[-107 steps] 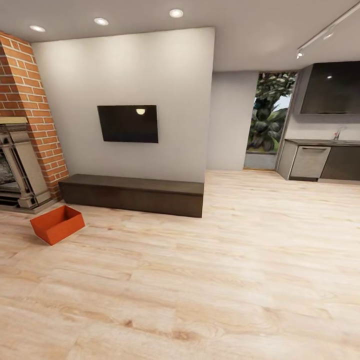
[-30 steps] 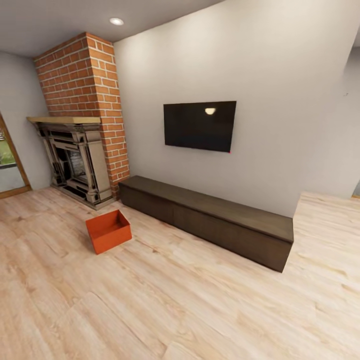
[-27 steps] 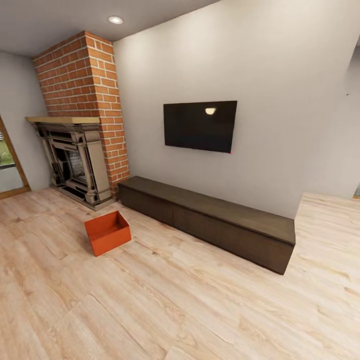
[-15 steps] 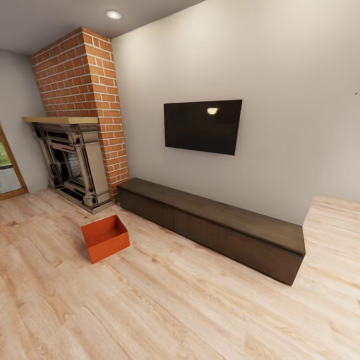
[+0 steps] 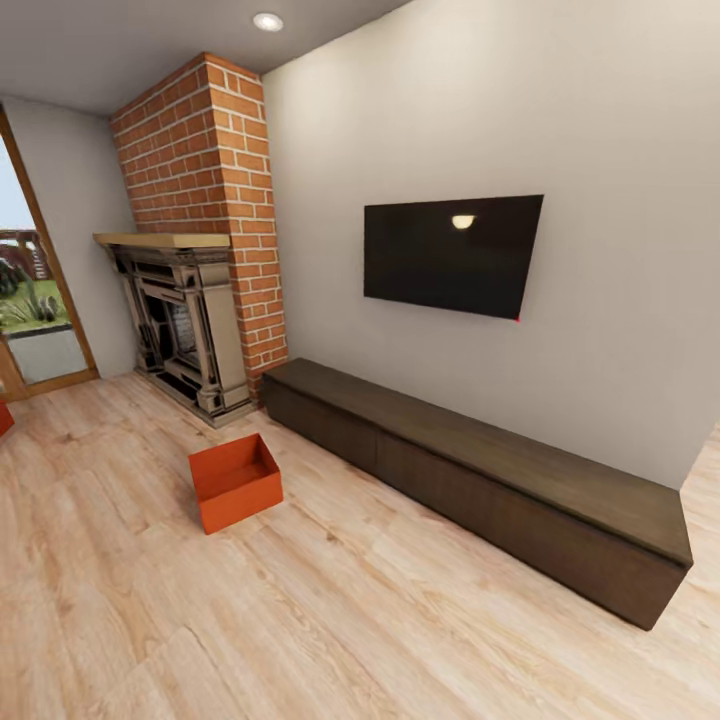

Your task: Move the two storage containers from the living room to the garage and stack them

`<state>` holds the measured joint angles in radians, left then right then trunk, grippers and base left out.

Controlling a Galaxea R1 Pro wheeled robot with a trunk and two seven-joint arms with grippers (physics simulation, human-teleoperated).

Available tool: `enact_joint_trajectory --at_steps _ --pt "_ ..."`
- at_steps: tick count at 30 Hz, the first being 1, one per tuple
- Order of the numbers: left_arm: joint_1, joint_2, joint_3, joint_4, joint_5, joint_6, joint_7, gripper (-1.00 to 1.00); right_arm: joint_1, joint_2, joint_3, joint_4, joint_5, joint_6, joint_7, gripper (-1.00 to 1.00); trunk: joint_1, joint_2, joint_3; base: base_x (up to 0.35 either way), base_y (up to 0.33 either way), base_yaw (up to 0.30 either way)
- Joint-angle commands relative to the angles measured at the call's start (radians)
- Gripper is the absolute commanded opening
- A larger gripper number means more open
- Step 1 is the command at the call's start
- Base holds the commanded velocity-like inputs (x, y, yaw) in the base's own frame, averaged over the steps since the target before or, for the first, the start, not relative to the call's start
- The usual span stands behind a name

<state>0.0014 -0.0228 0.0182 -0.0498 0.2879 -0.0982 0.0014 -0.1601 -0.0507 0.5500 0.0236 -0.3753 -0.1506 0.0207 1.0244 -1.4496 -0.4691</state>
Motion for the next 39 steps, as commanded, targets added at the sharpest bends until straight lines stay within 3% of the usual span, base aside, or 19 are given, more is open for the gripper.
enact_joint_trajectory --at_steps 1,39 --pt "0.0 0.0 0.001 -0.001 0.004 -0.002 0.0 1.0 -0.001 0.0 0.008 0.003 -0.01 -0.005 0.002 1.0 0.001 0.0 -0.001 0.323 0.0 0.039" --pt "0.0 0.0 0.0 -0.001 0.004 -0.002 0.0 1.0 -0.001 0.0 0.008 0.005 -0.01 -0.002 0.002 1.0 0.001 0.0 -0.001 0.322 0.0 0.002"
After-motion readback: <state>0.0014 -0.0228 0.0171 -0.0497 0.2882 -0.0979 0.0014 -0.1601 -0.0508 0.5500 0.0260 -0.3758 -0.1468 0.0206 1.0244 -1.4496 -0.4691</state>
